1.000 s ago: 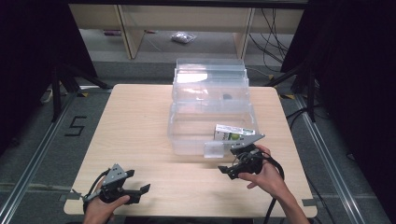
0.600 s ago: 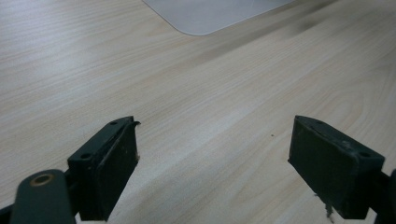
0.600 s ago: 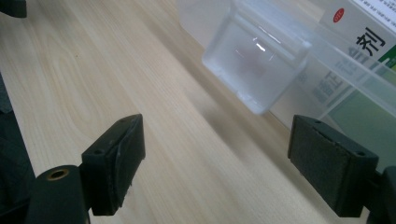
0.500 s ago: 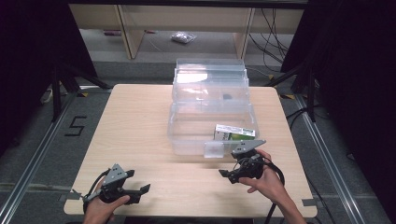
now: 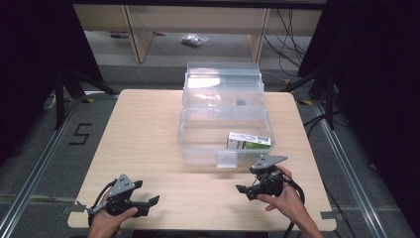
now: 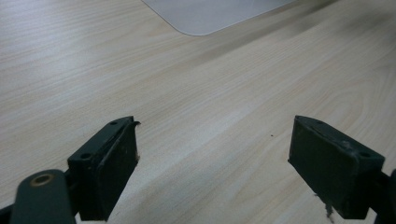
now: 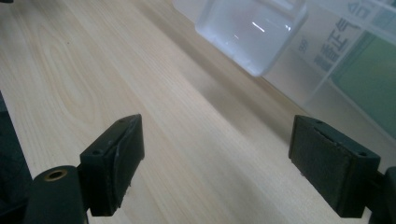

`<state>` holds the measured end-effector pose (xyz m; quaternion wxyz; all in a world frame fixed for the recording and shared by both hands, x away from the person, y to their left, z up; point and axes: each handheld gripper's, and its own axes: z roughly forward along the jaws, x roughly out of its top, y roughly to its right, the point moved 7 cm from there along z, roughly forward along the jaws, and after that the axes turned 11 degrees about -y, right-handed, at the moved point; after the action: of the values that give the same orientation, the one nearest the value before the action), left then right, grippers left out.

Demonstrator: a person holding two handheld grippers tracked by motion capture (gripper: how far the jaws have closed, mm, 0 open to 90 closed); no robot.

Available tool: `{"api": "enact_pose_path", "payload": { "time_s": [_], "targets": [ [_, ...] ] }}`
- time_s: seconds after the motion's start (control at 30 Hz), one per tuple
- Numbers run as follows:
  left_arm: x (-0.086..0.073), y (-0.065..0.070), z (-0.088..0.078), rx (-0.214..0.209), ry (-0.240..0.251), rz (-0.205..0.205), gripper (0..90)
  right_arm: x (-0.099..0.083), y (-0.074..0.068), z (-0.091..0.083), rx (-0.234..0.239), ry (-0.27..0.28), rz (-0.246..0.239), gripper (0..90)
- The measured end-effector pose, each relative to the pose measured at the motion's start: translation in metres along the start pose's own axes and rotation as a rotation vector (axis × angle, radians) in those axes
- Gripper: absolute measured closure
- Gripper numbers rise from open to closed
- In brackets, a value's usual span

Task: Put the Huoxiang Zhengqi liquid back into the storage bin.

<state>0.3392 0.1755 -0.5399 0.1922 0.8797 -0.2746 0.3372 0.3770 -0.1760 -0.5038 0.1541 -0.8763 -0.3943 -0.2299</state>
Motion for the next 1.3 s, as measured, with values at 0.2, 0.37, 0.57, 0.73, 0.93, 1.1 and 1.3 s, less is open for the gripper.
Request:
{"api": "enact_pose_path", "payload": {
  "time_s": [0.2,0.37,0.57,0.73,0.93,1.1,1.3],
  "targets": [
    [0.000,0.000,0.000,0.003,-0.005,0.006,14.8,-0.010,0.002,0.003,0.002,0.000,0.009,19.3],
    [0.000,-0.001,0.000,0.004,-0.004,0.006,14.9,-0.015,0.004,0.004,-0.007,-0.001,0.028,18.8],
    [0.000,0.000,0.000,-0.003,0.003,0.003,14.8,-0.022,0.005,0.004,-0.023,-0.013,0.034,18.4],
    [0.000,0.000,0.000,-0.001,0.003,0.004,14.9,-0.029,0.003,0.005,-0.021,-0.013,0.066,17.1],
    [0.000,0.000,0.000,0.000,0.004,0.006,14.8,-0.039,0.001,0.007,-0.014,-0.021,0.080,17.1],
    [0.000,0.000,0.000,0.002,0.005,0.003,14.9,-0.044,0.001,0.007,-0.021,-0.020,0.087,17.0],
    [0.000,0.000,-0.001,0.004,0.004,0.004,14.9,-0.048,-0.003,0.009,-0.025,-0.032,0.061,16.9]
  ]
}}
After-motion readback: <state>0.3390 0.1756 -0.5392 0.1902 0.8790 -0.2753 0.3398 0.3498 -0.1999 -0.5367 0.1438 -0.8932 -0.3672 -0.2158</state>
